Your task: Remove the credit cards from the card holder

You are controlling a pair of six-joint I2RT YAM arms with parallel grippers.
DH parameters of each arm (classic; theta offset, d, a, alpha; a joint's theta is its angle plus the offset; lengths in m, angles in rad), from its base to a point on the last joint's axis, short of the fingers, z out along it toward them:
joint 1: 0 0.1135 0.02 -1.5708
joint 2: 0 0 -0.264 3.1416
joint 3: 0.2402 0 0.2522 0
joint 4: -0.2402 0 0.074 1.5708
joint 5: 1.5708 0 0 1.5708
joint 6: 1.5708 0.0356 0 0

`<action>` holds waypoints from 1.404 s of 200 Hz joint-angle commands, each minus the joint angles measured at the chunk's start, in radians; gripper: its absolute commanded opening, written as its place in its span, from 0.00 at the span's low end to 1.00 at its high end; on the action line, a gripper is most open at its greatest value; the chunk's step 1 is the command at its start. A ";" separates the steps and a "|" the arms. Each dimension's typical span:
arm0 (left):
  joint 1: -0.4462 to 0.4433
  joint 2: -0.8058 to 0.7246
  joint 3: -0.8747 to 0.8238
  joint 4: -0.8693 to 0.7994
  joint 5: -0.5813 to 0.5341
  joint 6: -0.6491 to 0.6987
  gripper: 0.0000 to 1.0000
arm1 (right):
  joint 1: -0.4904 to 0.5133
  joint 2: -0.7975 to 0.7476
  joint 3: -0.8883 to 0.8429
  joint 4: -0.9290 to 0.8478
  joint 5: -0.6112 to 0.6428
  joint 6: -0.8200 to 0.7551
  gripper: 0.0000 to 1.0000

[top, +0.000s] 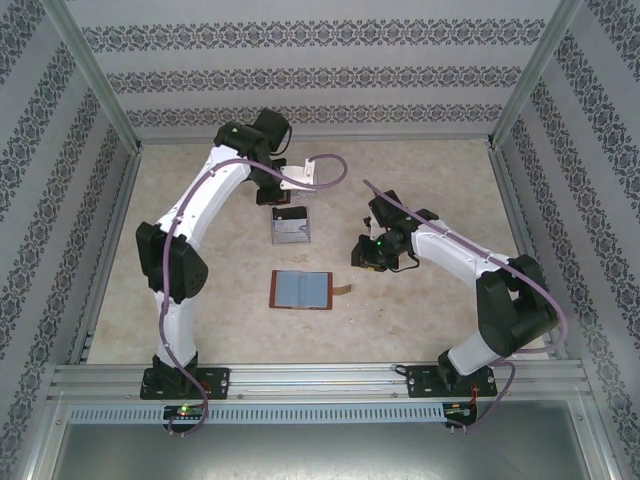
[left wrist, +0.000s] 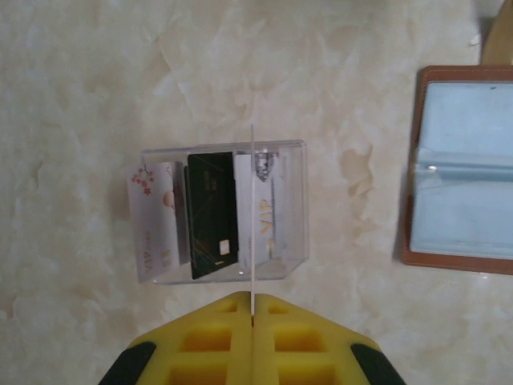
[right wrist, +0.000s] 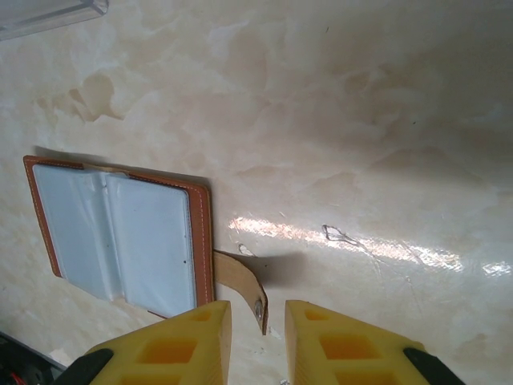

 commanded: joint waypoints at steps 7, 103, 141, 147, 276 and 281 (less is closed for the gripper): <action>0.022 0.090 0.107 -0.125 -0.001 0.073 0.00 | -0.008 0.025 0.010 -0.001 0.005 -0.004 0.25; 0.049 0.240 0.226 -0.047 -0.102 0.047 0.00 | -0.005 0.099 0.030 0.013 -0.022 0.009 0.25; 0.050 0.284 0.258 -0.038 -0.140 0.040 0.00 | -0.004 0.123 0.049 0.011 -0.024 0.008 0.25; 0.051 0.288 0.263 -0.036 -0.137 0.039 0.00 | -0.004 0.127 0.050 0.012 -0.025 0.009 0.25; 0.053 0.347 0.270 0.021 -0.154 0.002 0.05 | -0.004 0.151 0.065 0.016 -0.035 0.008 0.25; 0.052 0.348 0.271 0.024 -0.154 0.000 0.05 | -0.002 0.151 0.064 0.016 -0.035 0.009 0.25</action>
